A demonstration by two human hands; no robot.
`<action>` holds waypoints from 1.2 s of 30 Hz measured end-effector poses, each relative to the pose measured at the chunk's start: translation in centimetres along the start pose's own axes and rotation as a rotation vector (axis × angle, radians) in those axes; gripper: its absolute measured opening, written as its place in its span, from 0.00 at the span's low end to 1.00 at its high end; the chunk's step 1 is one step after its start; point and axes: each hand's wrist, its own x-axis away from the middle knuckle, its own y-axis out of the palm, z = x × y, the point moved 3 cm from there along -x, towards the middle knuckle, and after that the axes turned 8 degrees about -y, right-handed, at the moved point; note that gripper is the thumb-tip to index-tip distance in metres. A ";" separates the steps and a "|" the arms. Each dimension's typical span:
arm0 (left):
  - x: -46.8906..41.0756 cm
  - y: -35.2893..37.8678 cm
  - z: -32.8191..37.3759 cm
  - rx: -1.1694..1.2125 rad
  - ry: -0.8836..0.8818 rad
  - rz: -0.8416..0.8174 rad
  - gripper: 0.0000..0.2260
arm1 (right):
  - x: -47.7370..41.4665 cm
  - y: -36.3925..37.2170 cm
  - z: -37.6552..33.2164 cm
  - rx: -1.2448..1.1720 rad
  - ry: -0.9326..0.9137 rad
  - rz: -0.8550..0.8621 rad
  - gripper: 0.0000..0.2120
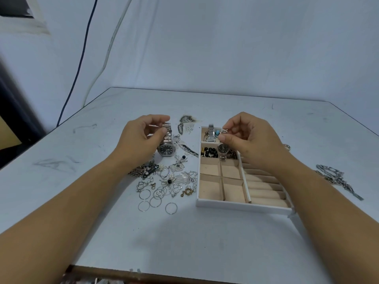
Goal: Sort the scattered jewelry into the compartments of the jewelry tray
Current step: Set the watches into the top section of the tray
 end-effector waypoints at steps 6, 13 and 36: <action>0.5 -0.2 0.6 0.113 -0.019 0.026 0.11 | -0.4 -0.4 -0.4 -0.102 0.160 0.029 0.07; 0.9 -0.6 0.5 0.164 -0.063 0.006 0.10 | -1.4 0.3 0.0 0.054 0.260 -0.023 0.07; 1.7 -0.3 1.9 -0.194 0.414 0.131 0.10 | -1.6 -0.3 -0.8 0.013 0.066 0.000 0.05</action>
